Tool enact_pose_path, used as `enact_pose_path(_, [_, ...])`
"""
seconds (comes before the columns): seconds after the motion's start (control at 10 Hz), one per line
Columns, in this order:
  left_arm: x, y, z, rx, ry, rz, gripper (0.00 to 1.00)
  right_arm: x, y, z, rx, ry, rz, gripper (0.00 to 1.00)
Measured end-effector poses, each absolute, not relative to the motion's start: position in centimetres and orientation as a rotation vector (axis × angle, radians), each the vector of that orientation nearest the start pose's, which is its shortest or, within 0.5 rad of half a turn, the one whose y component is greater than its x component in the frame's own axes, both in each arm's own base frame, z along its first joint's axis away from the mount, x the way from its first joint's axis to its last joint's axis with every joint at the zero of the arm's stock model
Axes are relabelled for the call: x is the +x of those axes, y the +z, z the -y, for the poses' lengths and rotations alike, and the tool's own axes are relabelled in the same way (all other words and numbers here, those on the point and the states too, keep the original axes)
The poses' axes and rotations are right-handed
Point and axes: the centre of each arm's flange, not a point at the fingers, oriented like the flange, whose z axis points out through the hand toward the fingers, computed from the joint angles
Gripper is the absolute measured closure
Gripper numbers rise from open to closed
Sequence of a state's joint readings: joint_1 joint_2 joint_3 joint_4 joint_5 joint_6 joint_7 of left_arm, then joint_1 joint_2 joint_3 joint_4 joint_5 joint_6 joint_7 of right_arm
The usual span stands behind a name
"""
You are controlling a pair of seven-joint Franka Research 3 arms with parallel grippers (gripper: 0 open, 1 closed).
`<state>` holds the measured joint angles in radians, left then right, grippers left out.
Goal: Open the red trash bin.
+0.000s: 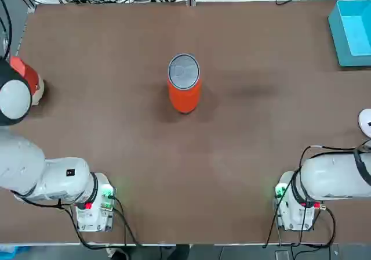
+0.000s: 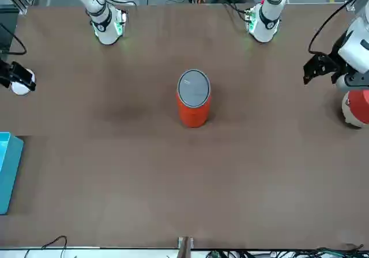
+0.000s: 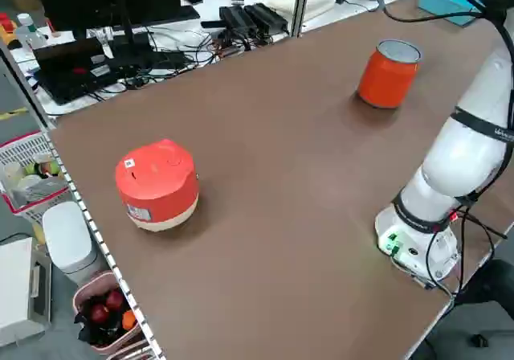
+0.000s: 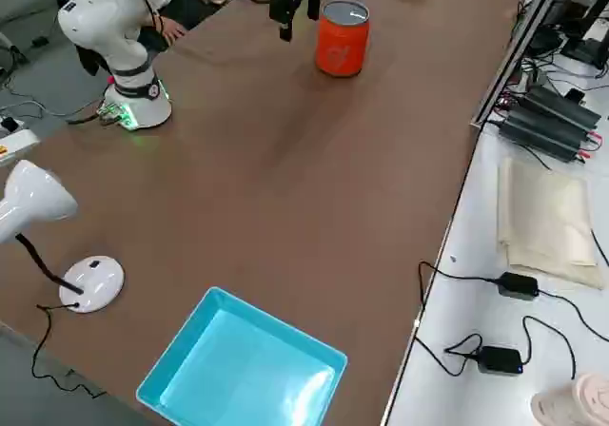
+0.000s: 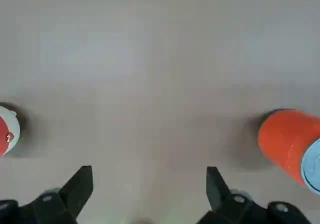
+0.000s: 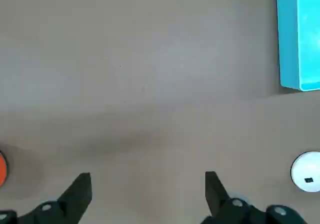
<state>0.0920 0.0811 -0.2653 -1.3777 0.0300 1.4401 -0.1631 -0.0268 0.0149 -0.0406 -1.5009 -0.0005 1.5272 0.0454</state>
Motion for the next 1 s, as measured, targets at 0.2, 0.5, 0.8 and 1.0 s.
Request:
enact_pose_path(0.2, [55.8, 65.9, 8.8, -3.130, 0.022, -0.012, 0.00, 55.4, 64.5, 3.7, -3.138, -0.018, -0.177, 0.00])
enact_pose_path(0.5, [55.5, 65.7, 10.9, -3.123, 0.028, 0.225, 0.00, 55.4, 64.5, 3.3, -3.102, -0.020, -0.182, 0.03])
enact_pose_path(0.8, [55.2, 63.5, 16.7, -3.050, 0.093, 0.672, 0.00, 55.6, 64.6, 0.8, -3.059, -0.014, -0.291, 0.44])
enact_pose_path(1.0, [54.7, 61.4, 20.1, -2.967, 0.154, 0.910, 0.00, 55.4, 64.5, -4.3, -3.049, -0.001, -0.364, 0.63])
